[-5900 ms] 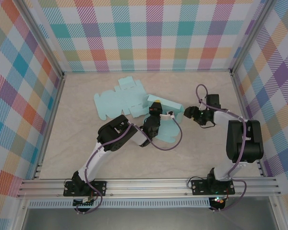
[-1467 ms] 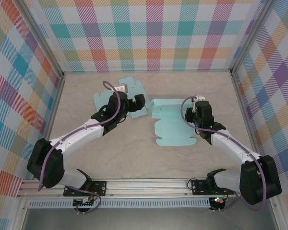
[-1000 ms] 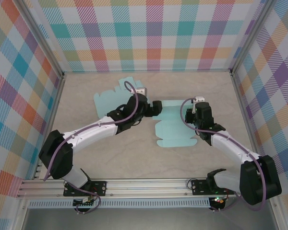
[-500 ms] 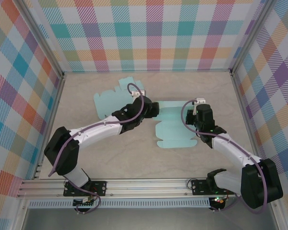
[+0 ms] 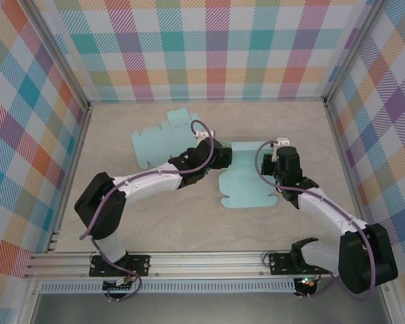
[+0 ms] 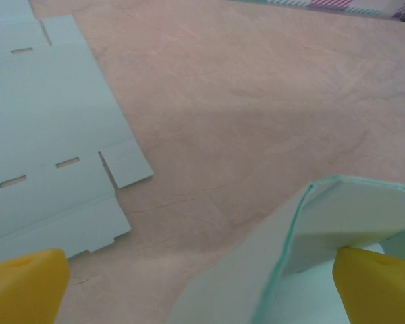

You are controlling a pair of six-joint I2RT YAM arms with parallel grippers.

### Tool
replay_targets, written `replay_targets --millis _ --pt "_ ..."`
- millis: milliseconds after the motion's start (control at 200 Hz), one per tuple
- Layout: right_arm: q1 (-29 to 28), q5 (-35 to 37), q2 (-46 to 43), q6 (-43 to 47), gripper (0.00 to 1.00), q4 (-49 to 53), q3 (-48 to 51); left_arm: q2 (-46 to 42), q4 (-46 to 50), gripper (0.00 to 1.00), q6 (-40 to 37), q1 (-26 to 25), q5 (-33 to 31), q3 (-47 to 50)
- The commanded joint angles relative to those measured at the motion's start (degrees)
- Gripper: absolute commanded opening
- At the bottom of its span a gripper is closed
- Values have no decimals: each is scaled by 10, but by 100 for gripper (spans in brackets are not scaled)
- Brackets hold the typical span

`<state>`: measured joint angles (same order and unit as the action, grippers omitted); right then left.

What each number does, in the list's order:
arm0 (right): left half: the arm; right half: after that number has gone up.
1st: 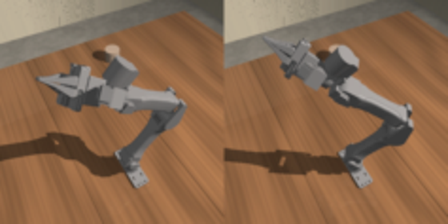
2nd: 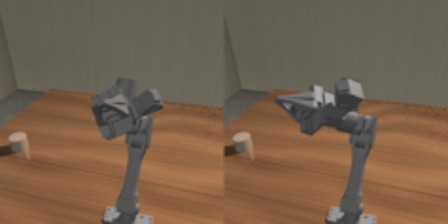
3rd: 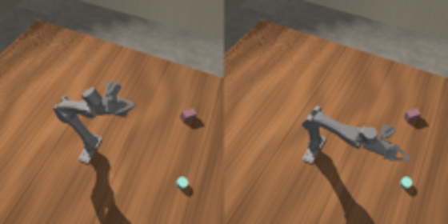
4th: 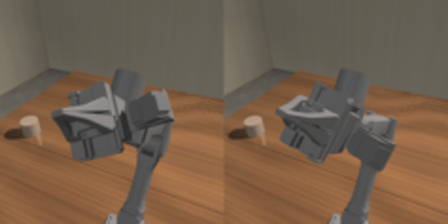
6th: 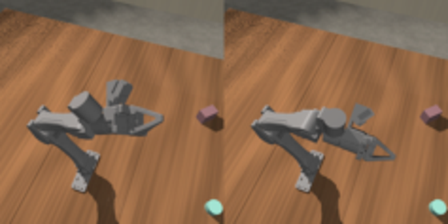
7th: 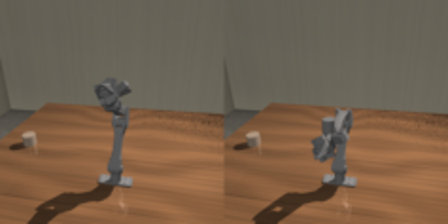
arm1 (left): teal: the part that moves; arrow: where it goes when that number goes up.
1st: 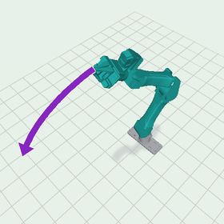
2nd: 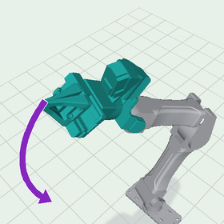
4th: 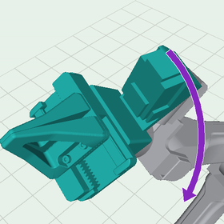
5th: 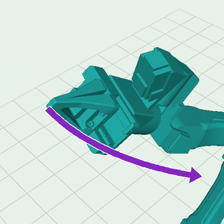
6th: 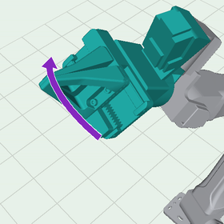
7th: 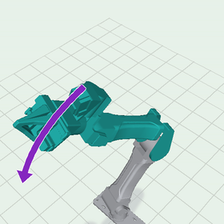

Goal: Fold the paper box

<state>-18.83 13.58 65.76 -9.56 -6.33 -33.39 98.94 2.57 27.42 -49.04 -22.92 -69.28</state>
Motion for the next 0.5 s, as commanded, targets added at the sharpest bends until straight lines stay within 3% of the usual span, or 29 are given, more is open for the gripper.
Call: replay_targets --millis 0,140,325,500 --pt "-5 -31 -9 7 0 -25 5 13 -71 100 -1 -14 41 -10" --pt "-6 -29 -9 6 0 -24 7 -4 -89 100 25 -14 2 16" --pt "-6 -18 -6 7 0 -26 8 -65 -42 99 56 -14 -66 69" --pt "-6 -14 0 7 0 -25 5 -154 -21 88 108 -15 -46 170"
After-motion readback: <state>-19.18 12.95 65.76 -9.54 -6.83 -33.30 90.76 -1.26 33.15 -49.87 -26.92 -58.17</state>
